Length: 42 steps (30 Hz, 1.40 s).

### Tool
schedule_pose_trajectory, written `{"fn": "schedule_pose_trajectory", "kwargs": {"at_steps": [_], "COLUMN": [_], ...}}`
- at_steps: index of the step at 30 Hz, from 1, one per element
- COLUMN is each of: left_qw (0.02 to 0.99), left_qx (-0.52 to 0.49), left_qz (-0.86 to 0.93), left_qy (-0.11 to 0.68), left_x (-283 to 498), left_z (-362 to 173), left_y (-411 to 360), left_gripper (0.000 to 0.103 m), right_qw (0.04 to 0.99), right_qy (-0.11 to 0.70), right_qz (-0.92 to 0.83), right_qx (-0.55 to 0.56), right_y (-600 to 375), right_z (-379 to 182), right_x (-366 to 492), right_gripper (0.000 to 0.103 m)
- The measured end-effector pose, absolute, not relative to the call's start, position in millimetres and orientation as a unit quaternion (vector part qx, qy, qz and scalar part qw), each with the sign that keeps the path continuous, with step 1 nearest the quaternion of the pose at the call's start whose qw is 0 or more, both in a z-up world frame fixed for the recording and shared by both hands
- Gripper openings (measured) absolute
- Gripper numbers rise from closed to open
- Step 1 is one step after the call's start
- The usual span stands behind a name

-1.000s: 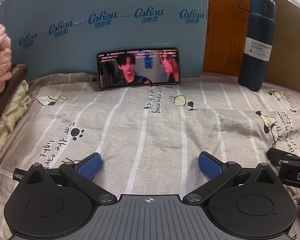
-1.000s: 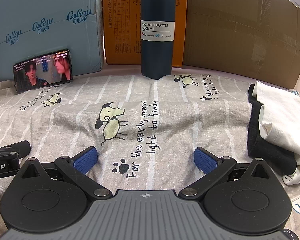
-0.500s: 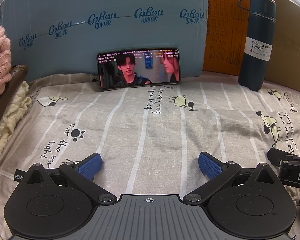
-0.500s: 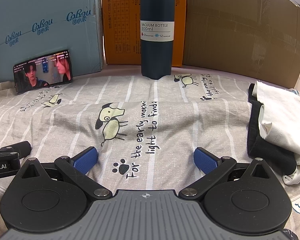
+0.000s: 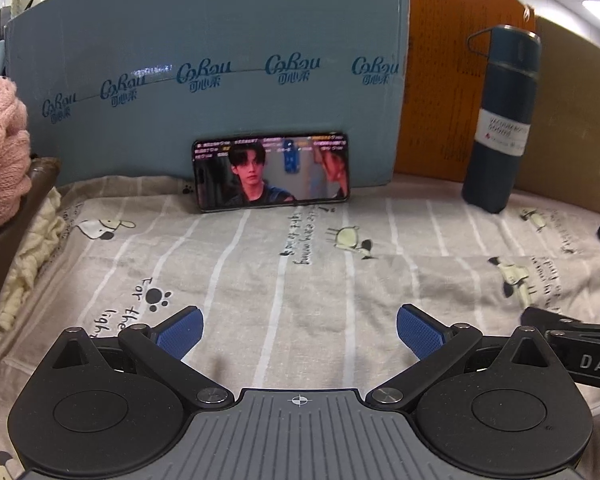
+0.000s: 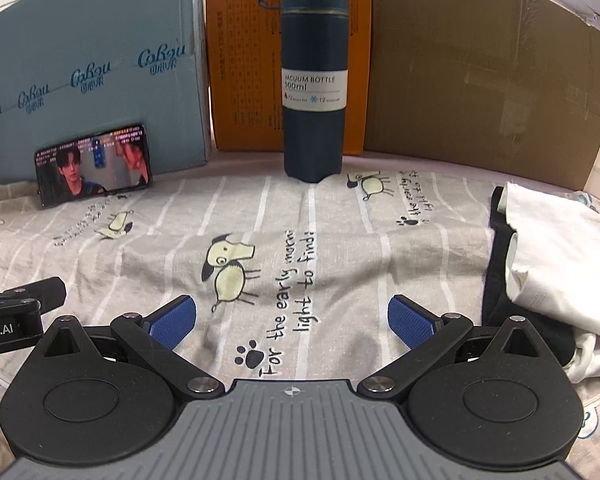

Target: Fold clothes

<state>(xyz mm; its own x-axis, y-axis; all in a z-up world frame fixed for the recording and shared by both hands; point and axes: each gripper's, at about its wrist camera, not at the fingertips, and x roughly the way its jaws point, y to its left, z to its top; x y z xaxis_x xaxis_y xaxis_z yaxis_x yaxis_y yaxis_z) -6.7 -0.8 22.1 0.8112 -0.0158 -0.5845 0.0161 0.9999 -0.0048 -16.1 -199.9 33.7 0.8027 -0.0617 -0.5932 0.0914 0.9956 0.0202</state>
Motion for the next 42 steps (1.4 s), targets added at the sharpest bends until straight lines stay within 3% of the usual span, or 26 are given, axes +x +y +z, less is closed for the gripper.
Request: {"fn": "schedule_pose_trajectory", "kwargs": {"at_steps": [25,42], "left_qw": [0.973,0.978], "left_qx": [-0.014,-0.016], "left_qz": [0.031,0.045], "left_qy": [0.229,0.205], "left_x": [-46.6,-56.7], "left_z": [77.4,86.7], "left_y": [5.3,6.8], "left_gripper": [0.103,0.103], "right_qw": [0.963,0.965], "right_qy": [0.258,0.251], "right_qz": [-0.035,-0.023], "right_qx": [0.070,0.070], "right_y": [-200.8,-198.7], "right_z": [78.4,86.1], "right_x": [-47.1,-56.7], "right_gripper": [0.103,0.103]}}
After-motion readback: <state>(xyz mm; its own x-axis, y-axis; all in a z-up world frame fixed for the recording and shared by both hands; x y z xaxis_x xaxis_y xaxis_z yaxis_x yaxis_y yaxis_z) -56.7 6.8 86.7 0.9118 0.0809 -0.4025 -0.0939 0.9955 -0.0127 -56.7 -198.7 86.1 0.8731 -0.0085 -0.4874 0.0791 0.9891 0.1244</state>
